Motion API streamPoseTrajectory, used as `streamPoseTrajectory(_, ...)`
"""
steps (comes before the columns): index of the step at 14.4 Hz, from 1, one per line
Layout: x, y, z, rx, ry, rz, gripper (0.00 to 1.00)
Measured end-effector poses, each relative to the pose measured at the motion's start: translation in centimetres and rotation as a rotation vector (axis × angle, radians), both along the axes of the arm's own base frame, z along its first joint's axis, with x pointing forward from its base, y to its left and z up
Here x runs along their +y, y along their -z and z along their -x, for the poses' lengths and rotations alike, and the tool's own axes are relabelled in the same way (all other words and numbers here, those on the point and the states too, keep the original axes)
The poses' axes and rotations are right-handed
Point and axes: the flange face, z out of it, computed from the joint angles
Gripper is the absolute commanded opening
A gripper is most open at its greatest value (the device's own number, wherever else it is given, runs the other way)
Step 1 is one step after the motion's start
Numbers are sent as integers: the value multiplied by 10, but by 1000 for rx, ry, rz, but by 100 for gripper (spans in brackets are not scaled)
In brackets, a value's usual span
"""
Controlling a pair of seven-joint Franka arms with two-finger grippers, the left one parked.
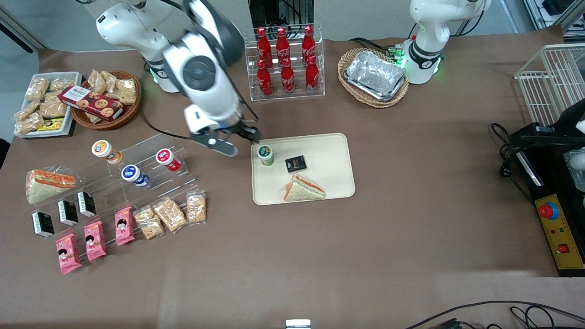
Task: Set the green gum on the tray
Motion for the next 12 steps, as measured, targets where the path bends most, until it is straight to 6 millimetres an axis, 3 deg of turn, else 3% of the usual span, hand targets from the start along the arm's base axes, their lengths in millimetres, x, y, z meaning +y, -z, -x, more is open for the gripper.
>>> streamPoseTrajectory(3,-48,-91,-21,31,-104,-16,100)
streamPoseTrajectory(6,-91,-151,-27,-23,-214,-63,100)
streamPoseTrajectory(9,-163,-179,-45,-101,-302,-67,100)
streamPoseTrajectory(12,-253,-183,-76,-170,-409,-42,100)
